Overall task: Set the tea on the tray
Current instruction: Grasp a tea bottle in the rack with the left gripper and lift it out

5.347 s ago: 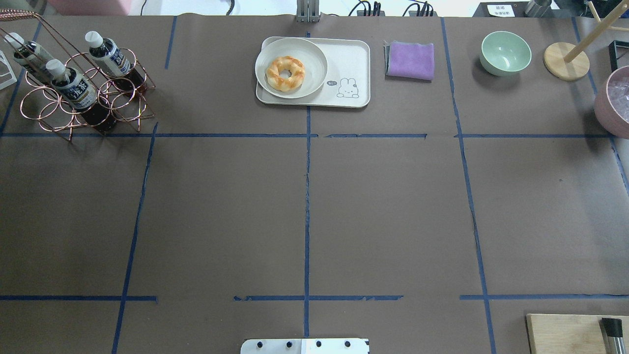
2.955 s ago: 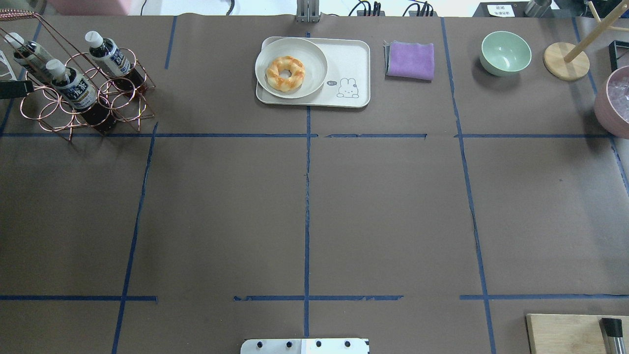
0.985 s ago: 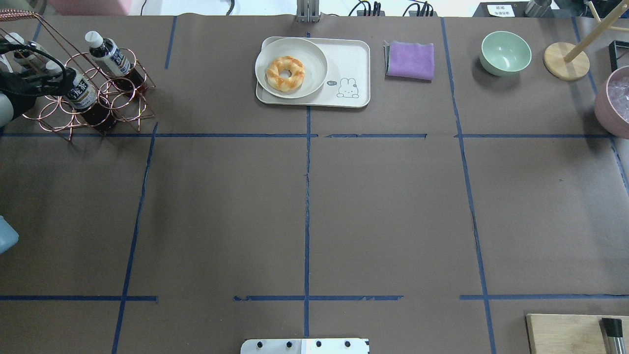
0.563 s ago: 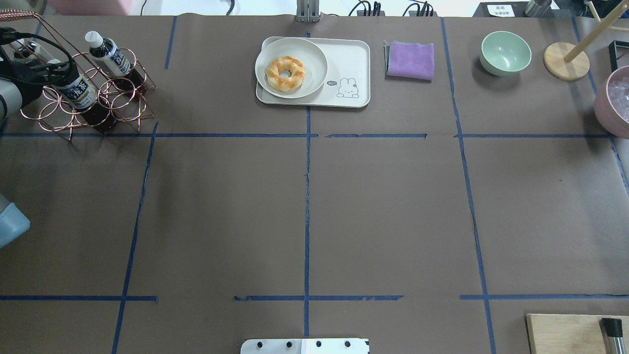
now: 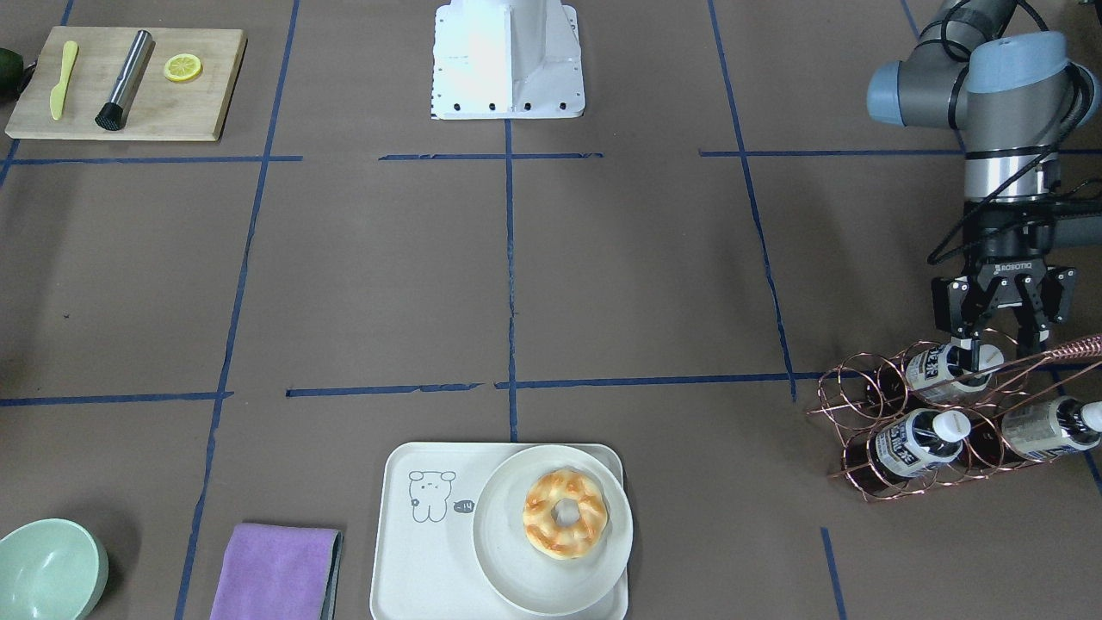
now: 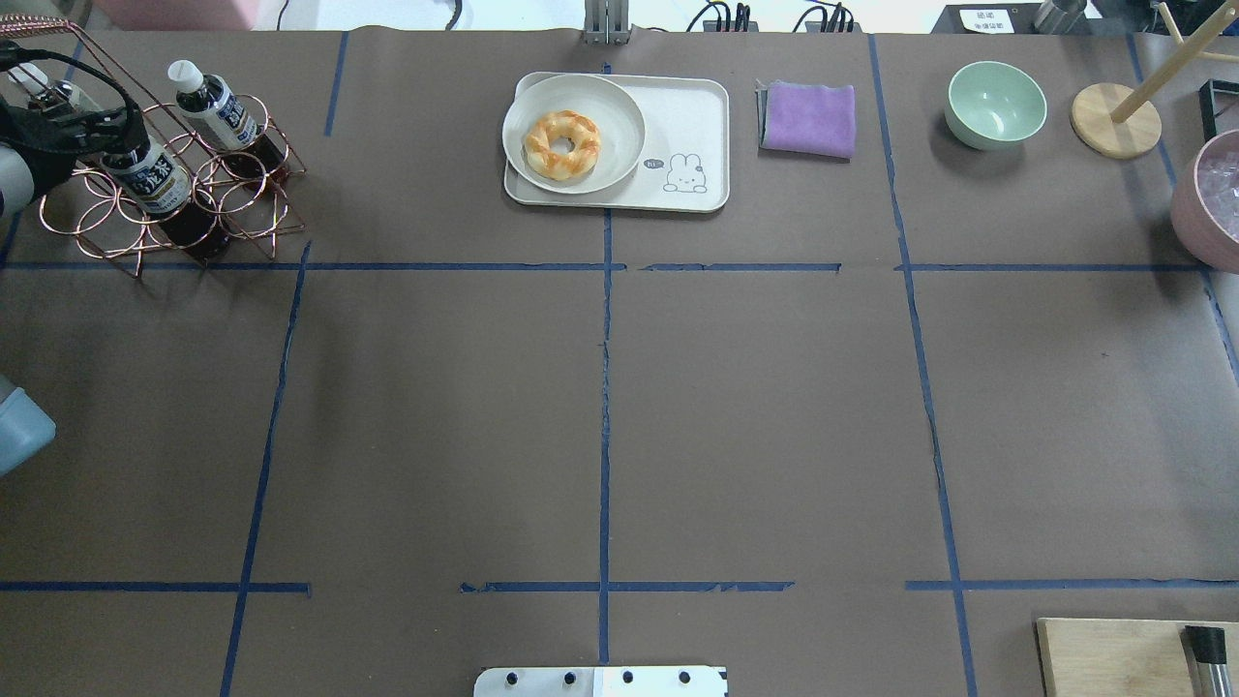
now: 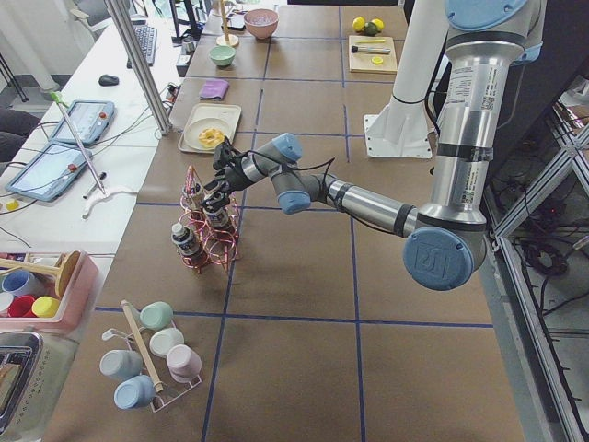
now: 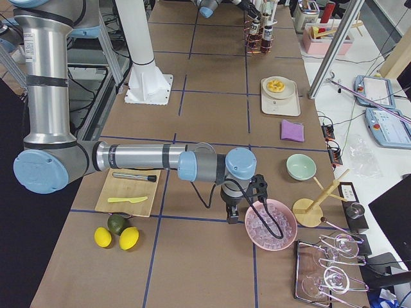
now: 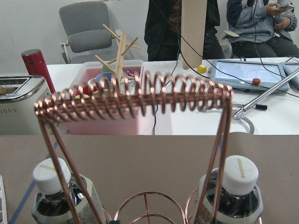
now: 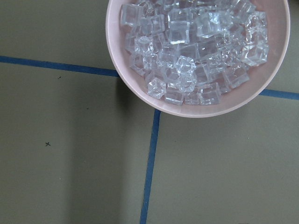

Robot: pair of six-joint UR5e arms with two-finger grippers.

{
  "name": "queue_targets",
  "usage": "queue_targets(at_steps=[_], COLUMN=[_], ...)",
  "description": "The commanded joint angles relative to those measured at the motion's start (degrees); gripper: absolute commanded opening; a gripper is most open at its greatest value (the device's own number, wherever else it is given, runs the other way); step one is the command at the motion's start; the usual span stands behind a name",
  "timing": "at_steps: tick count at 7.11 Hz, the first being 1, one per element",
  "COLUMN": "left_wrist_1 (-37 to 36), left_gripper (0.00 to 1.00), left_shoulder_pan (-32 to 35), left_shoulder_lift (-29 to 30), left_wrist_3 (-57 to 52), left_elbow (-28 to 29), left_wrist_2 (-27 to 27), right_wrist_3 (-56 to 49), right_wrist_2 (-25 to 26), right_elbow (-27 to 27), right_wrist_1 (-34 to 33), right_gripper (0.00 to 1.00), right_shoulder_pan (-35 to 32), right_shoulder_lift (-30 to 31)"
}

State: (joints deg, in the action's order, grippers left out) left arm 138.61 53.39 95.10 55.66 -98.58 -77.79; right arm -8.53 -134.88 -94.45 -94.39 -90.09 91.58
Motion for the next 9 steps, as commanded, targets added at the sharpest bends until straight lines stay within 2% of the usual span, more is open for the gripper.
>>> queue_targets(at_steps=[1,5,9], left_wrist_1=[0.8,2.5,2.5], left_gripper=[0.71,0.7,0.62], left_shoulder_pan=[0.1,0.2,0.3], left_shoulder_lift=[-0.3,-1.1,-0.8], left_wrist_3=[0.0,0.1,0.2], left_elbow=[0.1,0.3,1.5], left_wrist_2=[-0.3,-2.8,-2.8], right_wrist_3=[0.1,0.0,0.1], right_wrist_2=[0.0,0.0,0.0], right_elbow=[0.0,0.0,0.0], right_wrist_1=[0.0,0.0,0.0], right_gripper=[1.0,1.0,1.0], right_shoulder_pan=[0.0,0.0,0.0], right_shoulder_lift=[0.0,0.0,0.0])
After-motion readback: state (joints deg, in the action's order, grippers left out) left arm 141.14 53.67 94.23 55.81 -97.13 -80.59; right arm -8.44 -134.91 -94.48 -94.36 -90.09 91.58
